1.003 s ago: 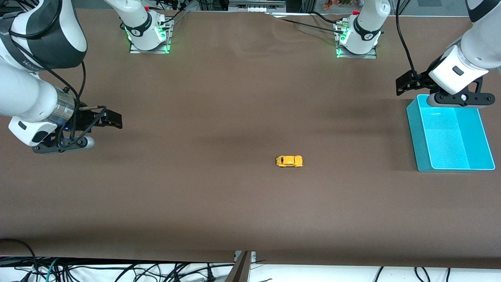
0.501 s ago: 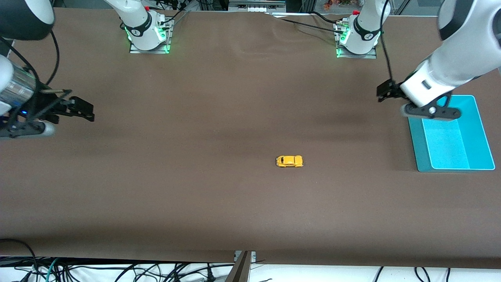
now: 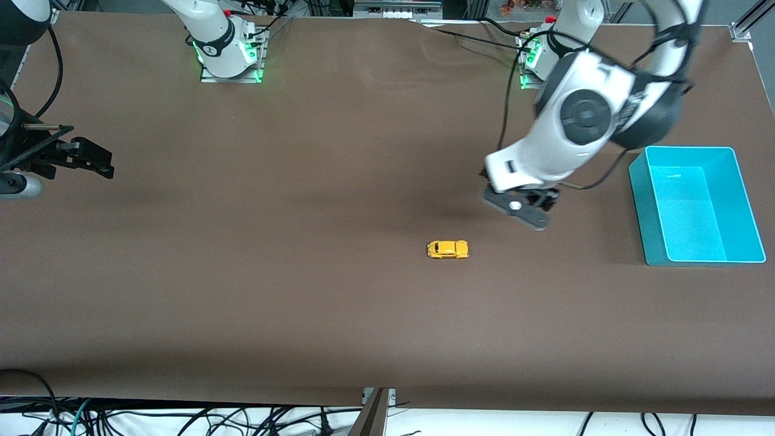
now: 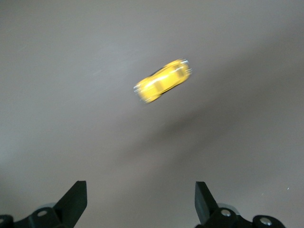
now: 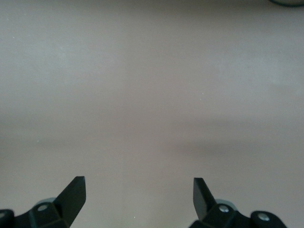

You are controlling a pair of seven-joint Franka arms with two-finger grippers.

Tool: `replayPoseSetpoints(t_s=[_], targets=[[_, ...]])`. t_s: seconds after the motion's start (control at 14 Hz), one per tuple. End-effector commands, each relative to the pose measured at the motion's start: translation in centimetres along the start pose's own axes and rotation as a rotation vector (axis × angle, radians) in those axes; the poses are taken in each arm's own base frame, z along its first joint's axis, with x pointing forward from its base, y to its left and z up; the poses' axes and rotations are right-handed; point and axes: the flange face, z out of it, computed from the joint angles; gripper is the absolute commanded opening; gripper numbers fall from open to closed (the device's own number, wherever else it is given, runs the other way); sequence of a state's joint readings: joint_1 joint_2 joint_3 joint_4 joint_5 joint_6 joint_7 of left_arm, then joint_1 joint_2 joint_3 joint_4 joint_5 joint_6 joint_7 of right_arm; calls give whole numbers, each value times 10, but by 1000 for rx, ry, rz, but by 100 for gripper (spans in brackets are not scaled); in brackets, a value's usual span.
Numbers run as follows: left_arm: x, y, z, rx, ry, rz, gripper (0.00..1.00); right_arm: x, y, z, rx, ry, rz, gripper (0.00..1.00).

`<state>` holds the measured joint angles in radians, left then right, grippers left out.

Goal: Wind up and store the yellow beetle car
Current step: 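Reach the left gripper down over the yellow car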

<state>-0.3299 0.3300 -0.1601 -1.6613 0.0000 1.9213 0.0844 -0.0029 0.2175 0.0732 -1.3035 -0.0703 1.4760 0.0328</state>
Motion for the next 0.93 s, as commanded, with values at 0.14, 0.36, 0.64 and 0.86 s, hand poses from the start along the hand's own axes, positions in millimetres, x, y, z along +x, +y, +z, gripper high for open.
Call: replayPoseSetpoints(t_s=[0.14,0.36,0.64,0.86], targets=[[44,46,60,12,145,266,100,-18,14,-1,-1,-13,1,100],[57,45,91,37,191,549,100,-12,14,7,1,-27,1,100],[61,42,141,30,154,718,100,-12,-3,9,0,-34,-12,100],[63,40,170,30,153,804,100,-10,-2,9,0,-28,-6,100]])
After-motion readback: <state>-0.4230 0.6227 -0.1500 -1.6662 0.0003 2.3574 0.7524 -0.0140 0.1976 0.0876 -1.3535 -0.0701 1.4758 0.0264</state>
